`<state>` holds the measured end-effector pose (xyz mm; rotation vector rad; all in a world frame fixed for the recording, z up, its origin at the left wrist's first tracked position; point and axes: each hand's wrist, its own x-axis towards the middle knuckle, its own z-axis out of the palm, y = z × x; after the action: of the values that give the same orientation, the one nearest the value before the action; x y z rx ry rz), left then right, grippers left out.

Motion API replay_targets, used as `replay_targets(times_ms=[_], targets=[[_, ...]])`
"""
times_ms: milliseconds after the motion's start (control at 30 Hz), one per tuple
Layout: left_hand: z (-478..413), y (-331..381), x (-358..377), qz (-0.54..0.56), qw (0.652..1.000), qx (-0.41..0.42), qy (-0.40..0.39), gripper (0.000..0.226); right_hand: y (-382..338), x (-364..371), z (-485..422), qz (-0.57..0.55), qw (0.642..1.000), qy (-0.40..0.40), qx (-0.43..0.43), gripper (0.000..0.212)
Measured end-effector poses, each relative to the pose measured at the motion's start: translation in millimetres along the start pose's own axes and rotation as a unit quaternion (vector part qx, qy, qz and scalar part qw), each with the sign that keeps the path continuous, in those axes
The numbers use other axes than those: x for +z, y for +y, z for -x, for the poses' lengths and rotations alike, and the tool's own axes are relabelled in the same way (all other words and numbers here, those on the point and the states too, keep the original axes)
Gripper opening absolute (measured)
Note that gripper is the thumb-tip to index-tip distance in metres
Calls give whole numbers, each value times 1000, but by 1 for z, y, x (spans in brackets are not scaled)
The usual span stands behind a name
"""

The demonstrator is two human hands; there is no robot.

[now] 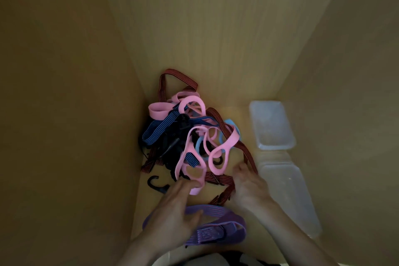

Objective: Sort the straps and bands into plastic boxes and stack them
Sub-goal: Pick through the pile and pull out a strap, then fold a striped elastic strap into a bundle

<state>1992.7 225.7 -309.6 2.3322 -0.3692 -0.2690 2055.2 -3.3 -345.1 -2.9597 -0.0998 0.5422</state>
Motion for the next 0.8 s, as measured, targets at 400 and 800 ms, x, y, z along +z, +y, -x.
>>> replay_targets(times_ms=[400,800], targets=[[-16,5,-9,109,992,-30,58,52,17,-84,6,-227,969,97,10,17],[-42,47,-26,322,937,-77,109,23,5,-234,16,-526,836,97,-127,30]])
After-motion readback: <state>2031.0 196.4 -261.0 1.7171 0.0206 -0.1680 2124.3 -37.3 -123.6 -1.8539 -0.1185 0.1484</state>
